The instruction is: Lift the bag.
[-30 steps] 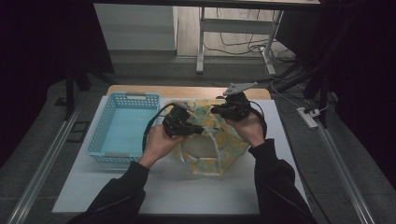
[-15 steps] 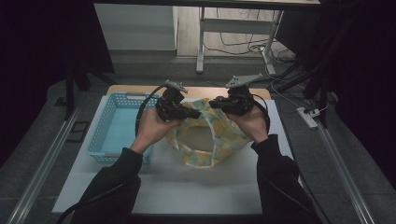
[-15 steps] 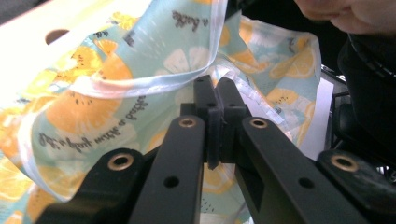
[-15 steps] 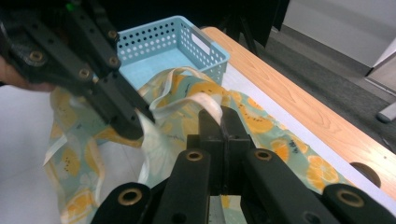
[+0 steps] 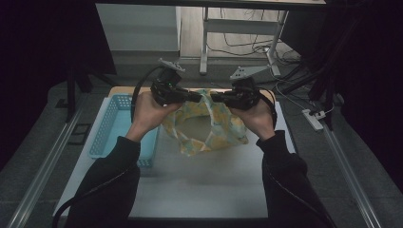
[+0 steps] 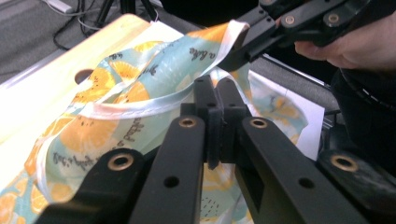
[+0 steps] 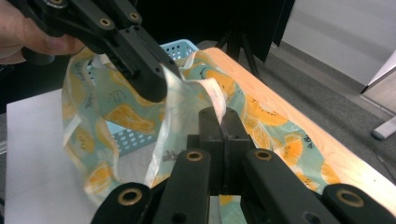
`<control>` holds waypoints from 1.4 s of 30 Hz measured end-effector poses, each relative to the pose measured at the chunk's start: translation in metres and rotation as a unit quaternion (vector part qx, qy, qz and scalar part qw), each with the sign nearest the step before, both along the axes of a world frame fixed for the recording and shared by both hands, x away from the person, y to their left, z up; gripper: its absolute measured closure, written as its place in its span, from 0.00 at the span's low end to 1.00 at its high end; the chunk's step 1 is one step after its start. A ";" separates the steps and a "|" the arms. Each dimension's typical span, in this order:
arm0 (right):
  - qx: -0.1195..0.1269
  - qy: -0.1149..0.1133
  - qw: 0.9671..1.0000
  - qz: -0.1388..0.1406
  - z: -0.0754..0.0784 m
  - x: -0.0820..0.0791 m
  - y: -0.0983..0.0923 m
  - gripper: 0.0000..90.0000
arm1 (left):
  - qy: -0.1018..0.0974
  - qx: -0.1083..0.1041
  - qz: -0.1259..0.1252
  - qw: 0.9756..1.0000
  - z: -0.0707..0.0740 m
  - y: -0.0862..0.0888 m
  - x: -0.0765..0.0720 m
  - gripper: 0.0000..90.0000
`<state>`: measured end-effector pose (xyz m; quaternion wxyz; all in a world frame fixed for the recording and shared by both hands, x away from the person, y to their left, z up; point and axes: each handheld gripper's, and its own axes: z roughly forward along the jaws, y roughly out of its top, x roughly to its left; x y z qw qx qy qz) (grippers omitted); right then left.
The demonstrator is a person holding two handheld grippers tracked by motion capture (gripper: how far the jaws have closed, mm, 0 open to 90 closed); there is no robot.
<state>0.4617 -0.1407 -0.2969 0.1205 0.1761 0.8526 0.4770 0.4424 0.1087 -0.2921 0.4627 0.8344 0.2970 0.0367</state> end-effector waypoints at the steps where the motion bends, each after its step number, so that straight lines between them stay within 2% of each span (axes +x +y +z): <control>1: 0.000 -0.002 1.000 -0.001 0.003 0.000 0.001 1.00 | 0.000 -0.001 0.001 1.000 0.003 0.001 0.001 1.00; 12: -0.002 -0.032 0.999 -0.014 0.034 -0.002 0.006 1.00 | -0.016 -0.025 0.019 0.999 0.029 0.012 0.006 1.00; 29: -0.001 -0.061 0.997 -0.037 0.066 -0.001 0.007 1.00 | -0.055 -0.019 0.048 0.997 0.067 0.009 0.014 1.00; 31: 0.001 -0.063 0.997 -0.041 0.069 0.000 0.007 1.00 | -0.058 -0.023 0.050 0.997 0.068 0.009 0.015 1.00; 33: 0.000 -0.064 0.997 -0.043 0.069 0.000 0.006 1.00 | -0.061 -0.014 0.053 0.997 0.066 0.006 0.017 1.00; 35: -0.007 -0.065 0.997 -0.046 0.067 0.001 0.007 1.00 | -0.062 -0.008 0.055 0.997 0.062 0.004 0.019 1.00; 39: -0.004 -0.060 0.997 -0.047 0.061 0.004 0.005 1.00 | -0.062 -0.013 0.054 0.997 0.056 0.001 0.023 0.99; 42: -0.007 -0.059 0.997 -0.048 0.059 0.006 0.004 1.00 | -0.070 -0.008 0.052 0.996 0.055 -0.003 0.023 0.99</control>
